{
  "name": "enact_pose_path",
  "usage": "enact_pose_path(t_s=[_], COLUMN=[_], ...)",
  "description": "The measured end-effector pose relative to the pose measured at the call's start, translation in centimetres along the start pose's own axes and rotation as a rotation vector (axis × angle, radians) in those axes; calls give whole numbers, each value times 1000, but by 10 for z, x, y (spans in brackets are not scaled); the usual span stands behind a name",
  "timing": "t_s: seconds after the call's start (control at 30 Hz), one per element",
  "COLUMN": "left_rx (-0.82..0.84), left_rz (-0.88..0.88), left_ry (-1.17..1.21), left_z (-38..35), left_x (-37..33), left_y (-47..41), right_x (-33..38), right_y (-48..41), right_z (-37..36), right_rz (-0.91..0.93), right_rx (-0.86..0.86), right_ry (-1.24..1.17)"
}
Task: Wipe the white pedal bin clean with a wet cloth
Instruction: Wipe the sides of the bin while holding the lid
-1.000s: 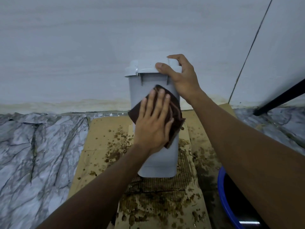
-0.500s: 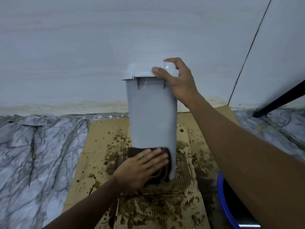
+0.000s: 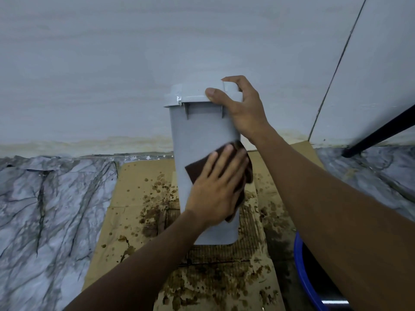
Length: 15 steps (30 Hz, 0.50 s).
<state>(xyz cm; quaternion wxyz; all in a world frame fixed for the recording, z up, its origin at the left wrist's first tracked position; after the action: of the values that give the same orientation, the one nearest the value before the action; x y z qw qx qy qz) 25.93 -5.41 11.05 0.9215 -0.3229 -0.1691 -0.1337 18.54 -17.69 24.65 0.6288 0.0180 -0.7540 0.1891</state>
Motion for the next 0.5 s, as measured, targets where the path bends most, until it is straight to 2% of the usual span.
enact_pose_path(t_s=[0.17, 0.3, 0.4, 0.5], left_rx=[143, 131, 60, 5], left_rz=[-386, -565, -517, -243], left_ry=[-112, -174, -163, -54], left_z=[-17, -26, -30, -29], left_x=[-32, -24, 0, 26], left_y=[63, 110, 127, 133], right_x=[0, 0, 1, 1], right_y=[1, 2, 1, 1], right_z=[0, 0, -4, -4], right_rz=[-11, -12, -22, -20], right_rx=[6, 13, 15, 12], right_ry=[-7, -18, -7, -10])
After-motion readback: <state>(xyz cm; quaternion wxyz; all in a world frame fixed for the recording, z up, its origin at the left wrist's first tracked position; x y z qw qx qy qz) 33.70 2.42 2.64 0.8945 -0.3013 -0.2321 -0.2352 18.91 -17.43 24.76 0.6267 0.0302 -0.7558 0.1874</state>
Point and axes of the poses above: each hand's wrist, its own y-axis away from the middle knuckle, its own z-axis out of the back of the hand, x = y × z, the point moved 2 cm from there along -y, towards the middle knuckle, and after that the axes turned 14 degrees about -y, right-handed, at the moved point
